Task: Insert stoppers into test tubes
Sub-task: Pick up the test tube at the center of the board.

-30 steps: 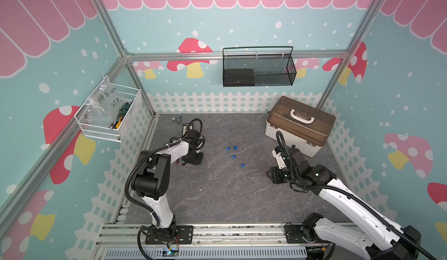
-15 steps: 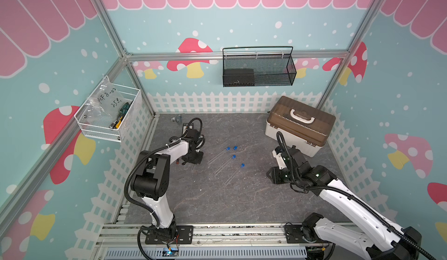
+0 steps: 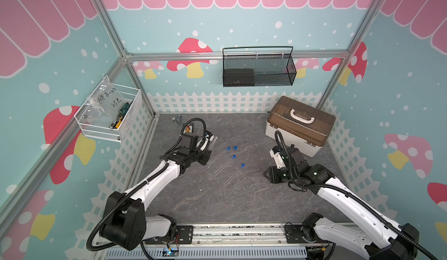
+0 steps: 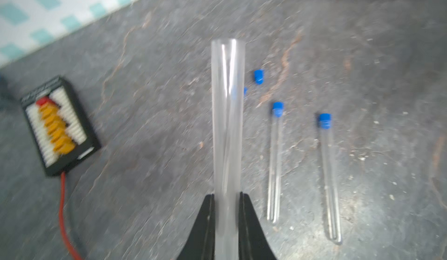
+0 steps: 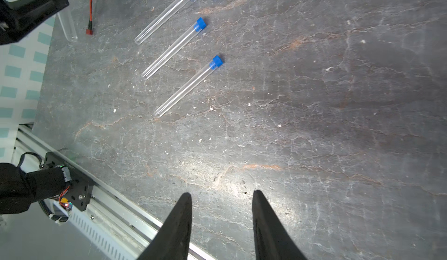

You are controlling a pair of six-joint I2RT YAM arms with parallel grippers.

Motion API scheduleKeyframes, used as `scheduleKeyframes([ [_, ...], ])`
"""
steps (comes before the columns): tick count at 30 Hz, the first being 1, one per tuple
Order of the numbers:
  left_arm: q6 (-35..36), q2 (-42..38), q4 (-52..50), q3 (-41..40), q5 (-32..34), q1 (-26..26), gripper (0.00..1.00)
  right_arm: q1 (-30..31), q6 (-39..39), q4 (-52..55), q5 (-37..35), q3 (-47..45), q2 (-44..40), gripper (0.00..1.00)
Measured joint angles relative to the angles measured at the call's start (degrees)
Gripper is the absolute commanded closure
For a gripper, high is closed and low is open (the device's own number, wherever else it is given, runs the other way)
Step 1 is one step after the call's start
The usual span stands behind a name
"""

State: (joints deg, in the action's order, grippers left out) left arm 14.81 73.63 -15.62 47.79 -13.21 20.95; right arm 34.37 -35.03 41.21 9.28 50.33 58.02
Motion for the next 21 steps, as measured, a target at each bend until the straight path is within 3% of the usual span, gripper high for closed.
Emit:
scheduleKeyframes([
  [10,10.29,-6.32,11.19,-8.52,-4.70,9.92,0.83,-0.17,-0.15,-2.64,11.50,8.26,6.08,0.60],
  [21,17.25,-7.78,13.42,-11.21,-3.91,19.43,0.83,-0.13,-3.76,-5.20,15.89,13.97,12.57,0.56],
])
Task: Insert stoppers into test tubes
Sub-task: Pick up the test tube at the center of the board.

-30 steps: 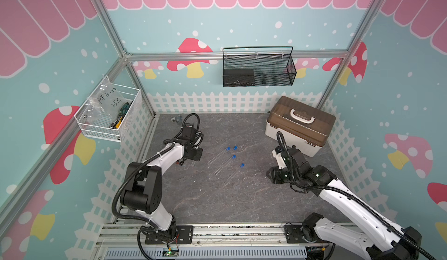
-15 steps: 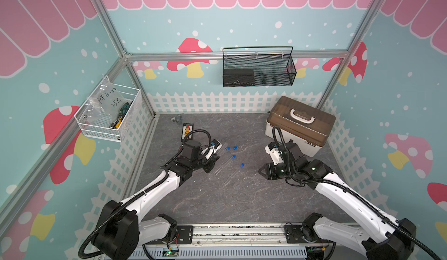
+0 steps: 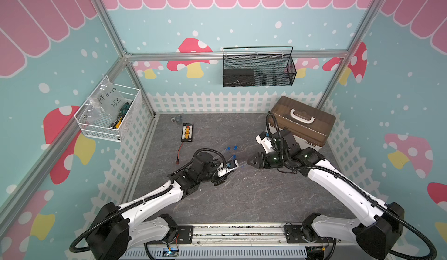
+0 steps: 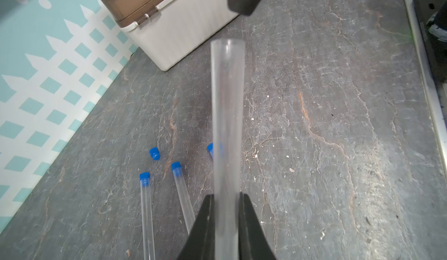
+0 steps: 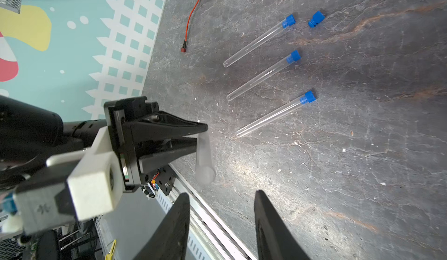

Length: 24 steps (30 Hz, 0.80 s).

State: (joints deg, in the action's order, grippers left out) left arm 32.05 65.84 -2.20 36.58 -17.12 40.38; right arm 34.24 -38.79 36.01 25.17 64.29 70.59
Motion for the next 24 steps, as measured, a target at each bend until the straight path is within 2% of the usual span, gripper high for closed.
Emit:
scheduleKeyframes([
  [9,2.27,0.00,-0.11,-0.22,0.24,1.77,0.83,1.60,-0.90,-1.55,2.49,0.02,4.92,0.53],
  [20,3.39,-0.02,-0.11,-0.35,1.07,2.67,0.83,2.69,-2.12,-3.06,5.09,0.09,7.67,0.67],
  [24,3.58,-0.02,-0.11,-0.35,1.33,2.84,0.83,3.08,-2.19,-3.04,5.51,0.09,7.78,0.69],
])
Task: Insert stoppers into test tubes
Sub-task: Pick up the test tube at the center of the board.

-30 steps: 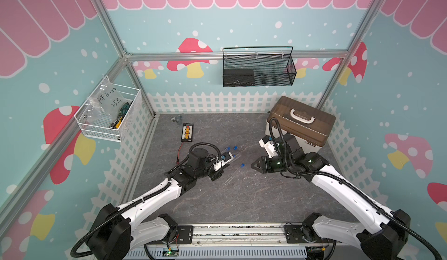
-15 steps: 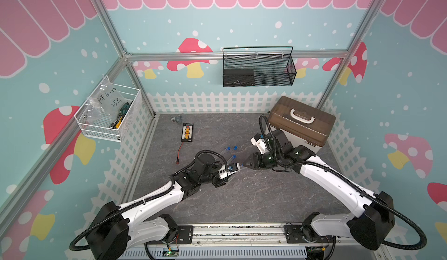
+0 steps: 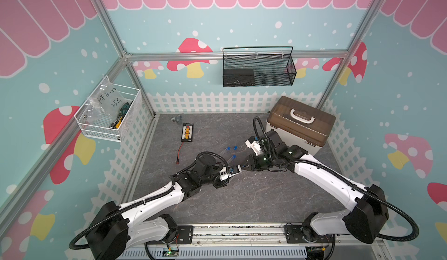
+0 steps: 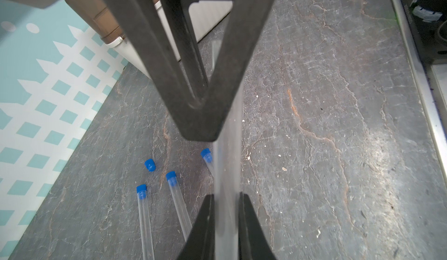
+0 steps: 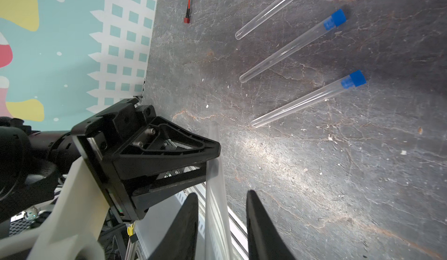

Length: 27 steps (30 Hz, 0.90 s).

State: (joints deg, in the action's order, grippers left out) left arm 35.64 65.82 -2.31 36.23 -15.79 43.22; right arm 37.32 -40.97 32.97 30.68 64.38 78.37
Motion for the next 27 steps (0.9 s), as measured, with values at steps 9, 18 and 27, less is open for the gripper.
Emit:
scheduleKeyframes([
  [9,0.22,-0.04,0.00,0.00,0.81,0.07,0.83,0.35,0.24,1.03,0.22,0.00,0.00,0.69],
  [18,0.26,-0.04,0.00,0.00,0.85,0.11,0.83,0.72,0.26,1.90,-0.15,0.00,0.00,0.76],
  [27,0.44,-0.04,-0.04,-0.20,1.20,0.42,0.83,0.90,0.39,1.99,0.04,0.00,0.35,0.82],
])
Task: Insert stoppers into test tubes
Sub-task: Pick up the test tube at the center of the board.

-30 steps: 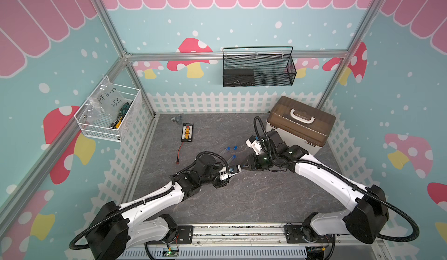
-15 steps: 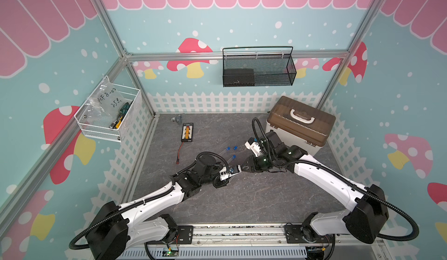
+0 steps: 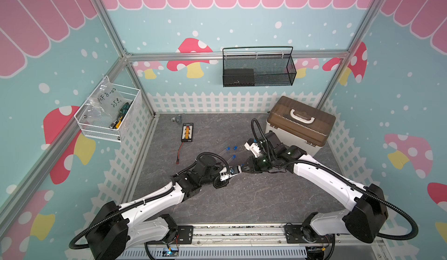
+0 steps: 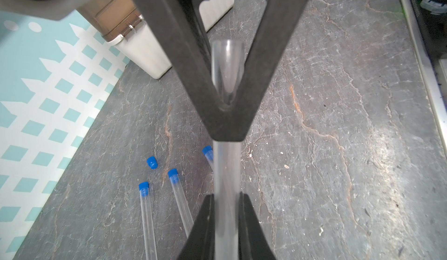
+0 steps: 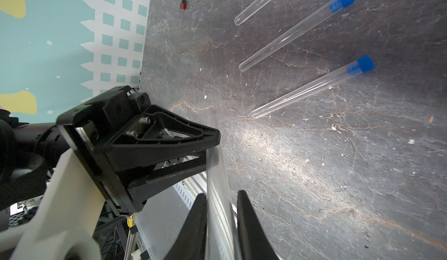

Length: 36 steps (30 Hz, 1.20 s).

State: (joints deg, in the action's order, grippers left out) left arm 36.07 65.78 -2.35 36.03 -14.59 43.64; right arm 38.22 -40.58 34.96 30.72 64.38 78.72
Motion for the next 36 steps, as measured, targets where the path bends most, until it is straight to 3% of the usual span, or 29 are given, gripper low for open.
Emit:
scheduleKeyframes([
  [4,0.15,0.00,-0.04,-0.02,0.02,0.02,0.80,0.04,0.07,-0.07,0.26,0.00,0.00,0.84],
  [9,0.07,-0.11,0.13,-0.13,0.11,0.02,0.66,0.04,0.04,0.09,0.66,0.00,0.00,0.86],
  [13,0.15,-0.92,0.55,-0.79,0.35,0.07,0.63,0.04,0.09,0.17,0.92,0.00,-0.17,0.86],
  [26,0.15,-1.07,1.16,-0.92,0.48,0.07,0.65,0.04,-0.09,-1.38,5.11,0.00,-1.64,0.86],
  [36,0.20,-1.07,1.16,-0.92,0.48,0.11,0.77,0.04,-0.17,-1.62,5.35,-0.02,-1.64,0.86],
])
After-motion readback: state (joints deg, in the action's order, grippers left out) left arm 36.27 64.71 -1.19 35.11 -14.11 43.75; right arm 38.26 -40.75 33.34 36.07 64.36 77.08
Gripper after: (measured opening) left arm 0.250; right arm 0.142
